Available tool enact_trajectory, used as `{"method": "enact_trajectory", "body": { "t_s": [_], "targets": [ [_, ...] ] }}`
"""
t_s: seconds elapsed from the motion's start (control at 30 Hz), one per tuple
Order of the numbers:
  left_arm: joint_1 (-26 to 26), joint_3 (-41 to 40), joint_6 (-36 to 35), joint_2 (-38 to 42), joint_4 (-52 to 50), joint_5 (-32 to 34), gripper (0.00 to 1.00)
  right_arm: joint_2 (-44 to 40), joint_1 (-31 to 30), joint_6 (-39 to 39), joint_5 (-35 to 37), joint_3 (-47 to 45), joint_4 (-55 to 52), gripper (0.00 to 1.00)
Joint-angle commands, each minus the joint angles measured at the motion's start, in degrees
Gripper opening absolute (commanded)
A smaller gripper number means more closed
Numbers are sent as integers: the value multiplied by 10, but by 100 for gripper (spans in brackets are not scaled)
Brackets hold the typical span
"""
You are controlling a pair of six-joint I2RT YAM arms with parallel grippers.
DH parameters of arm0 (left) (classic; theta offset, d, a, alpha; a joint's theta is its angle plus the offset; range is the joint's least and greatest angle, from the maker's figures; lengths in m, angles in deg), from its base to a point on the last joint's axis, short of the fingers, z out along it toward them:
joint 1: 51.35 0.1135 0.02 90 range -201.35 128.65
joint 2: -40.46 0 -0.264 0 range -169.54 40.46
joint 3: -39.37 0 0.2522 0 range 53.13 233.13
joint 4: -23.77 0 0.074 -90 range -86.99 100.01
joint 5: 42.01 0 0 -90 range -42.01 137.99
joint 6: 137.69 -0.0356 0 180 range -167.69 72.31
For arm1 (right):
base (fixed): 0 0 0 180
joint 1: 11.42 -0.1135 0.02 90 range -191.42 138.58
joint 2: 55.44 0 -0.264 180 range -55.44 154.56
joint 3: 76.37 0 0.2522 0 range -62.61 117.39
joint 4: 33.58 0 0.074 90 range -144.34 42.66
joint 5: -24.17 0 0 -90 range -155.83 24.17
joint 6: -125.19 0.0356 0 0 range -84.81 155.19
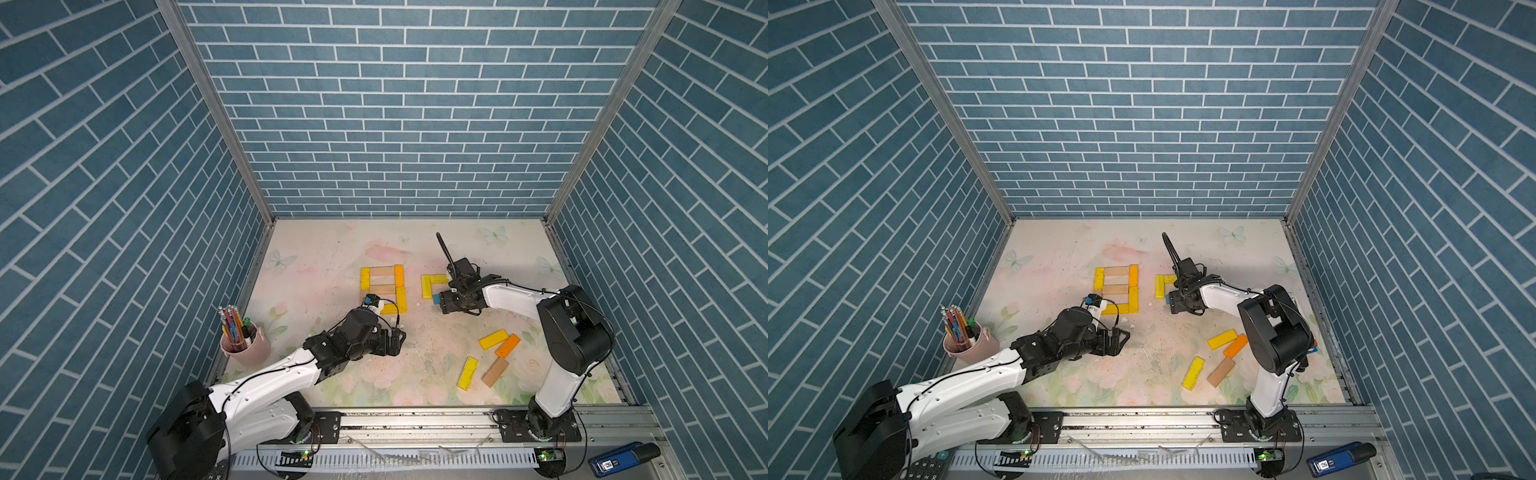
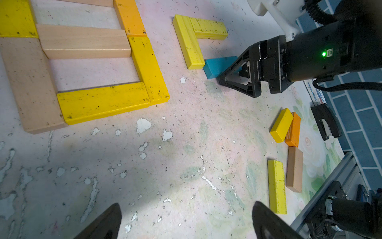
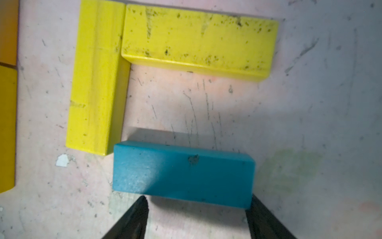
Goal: Assemble the number 8 with building blocks
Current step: Assemble the building block at the center of the board.
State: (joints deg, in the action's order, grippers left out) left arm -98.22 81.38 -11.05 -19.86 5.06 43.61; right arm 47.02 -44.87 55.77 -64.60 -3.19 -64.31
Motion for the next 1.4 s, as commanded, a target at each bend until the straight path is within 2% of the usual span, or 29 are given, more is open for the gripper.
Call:
{"method": "enact_trajectory", "body": {
  "t_s": [0.0, 0.67, 0.9, 1.0, 1.37],
  "targets": [
    [4, -7, -1, 6, 5, -4, 99, 13, -8, 7, -17, 6, -9, 73],
    [4, 0, -1, -4, 8, -9, 100, 1, -11, 46, 11, -12, -9, 67],
    [-2, 7, -26, -9, 3, -29, 99, -68, -21, 61, 6, -66, 8, 70],
    [-21, 20, -35, -21, -4, -12, 100, -116, -29, 75, 13, -98, 7, 70],
    [-158, 106, 7, -115, -19, 88, 97, -321, -37, 144, -8, -241, 6, 70]
  ]
}}
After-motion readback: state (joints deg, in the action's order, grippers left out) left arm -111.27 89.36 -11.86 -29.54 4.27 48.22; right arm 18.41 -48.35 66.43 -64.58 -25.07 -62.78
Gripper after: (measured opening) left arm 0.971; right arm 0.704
